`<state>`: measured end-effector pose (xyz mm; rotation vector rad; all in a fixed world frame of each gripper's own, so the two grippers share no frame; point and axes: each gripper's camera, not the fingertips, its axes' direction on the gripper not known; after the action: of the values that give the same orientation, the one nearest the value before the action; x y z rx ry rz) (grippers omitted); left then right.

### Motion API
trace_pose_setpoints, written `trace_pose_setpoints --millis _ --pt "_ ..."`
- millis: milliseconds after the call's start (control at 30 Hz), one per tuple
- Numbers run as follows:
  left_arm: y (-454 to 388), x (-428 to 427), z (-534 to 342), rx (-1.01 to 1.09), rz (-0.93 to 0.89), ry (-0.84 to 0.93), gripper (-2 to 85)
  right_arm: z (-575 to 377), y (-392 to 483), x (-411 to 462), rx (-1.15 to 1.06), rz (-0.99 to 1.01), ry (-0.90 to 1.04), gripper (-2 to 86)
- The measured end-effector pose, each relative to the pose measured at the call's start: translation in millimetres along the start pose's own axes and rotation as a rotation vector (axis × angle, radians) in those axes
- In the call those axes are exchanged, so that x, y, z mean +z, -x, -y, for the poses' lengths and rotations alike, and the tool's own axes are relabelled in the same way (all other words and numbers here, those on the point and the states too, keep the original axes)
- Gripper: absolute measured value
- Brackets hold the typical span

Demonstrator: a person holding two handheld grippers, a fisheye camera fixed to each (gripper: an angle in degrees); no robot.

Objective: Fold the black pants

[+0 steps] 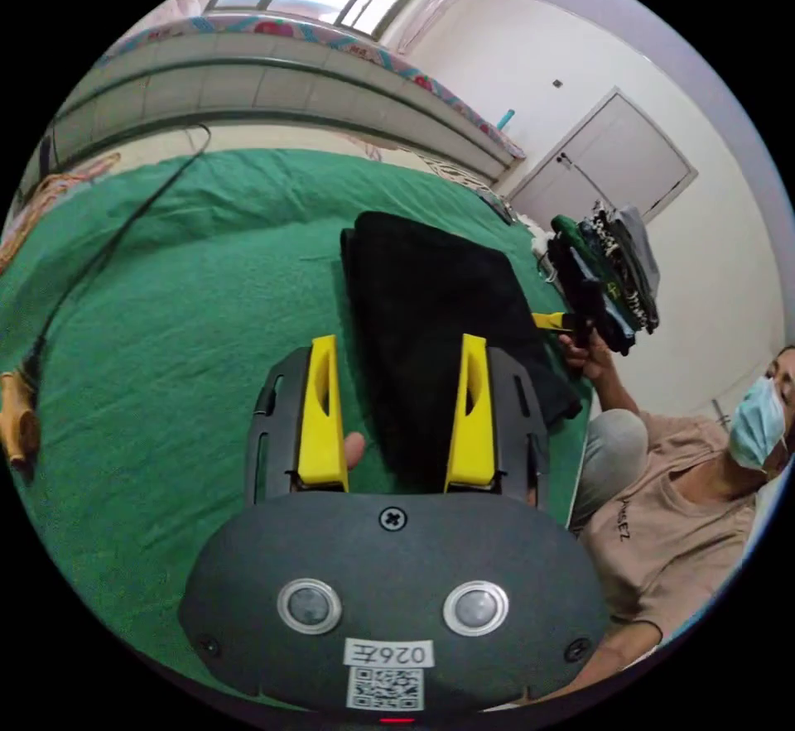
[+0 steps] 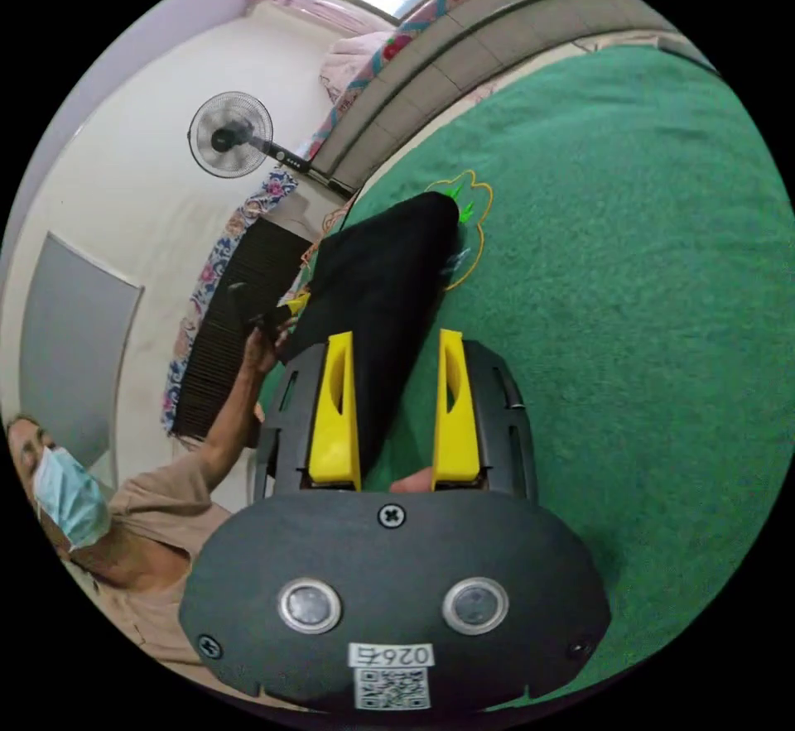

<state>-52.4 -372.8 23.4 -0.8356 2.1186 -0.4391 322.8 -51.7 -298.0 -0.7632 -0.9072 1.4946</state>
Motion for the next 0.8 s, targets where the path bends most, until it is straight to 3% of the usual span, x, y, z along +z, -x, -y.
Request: trace_pose_setpoints --millis 100,233,367,567,800 --pt "5 20 5 -0.011 -0.033 -0.027 19.1 10 4 6 -0.022 -0.047 0.037 6.6" --pt "-8 40 2 -0.020 0.116 0.020 11.7 19 10 9 -0.025 -0.066 0.063 4.9" --pt "-31 50 -6 -0.042 0.096 -0.031 7.2 -5 19 -33 -0.041 0.004 -0.009 1.1" --pt "-118 122 10 0.132 -0.032 -0.002 6.7 -91 62 -152 -0.204 -0.299 -0.184 0.6" --pt "-255 257 59 0.402 -0.200 0.125 6.8 -236 59 -293 0.026 -0.551 -0.524 0.9"
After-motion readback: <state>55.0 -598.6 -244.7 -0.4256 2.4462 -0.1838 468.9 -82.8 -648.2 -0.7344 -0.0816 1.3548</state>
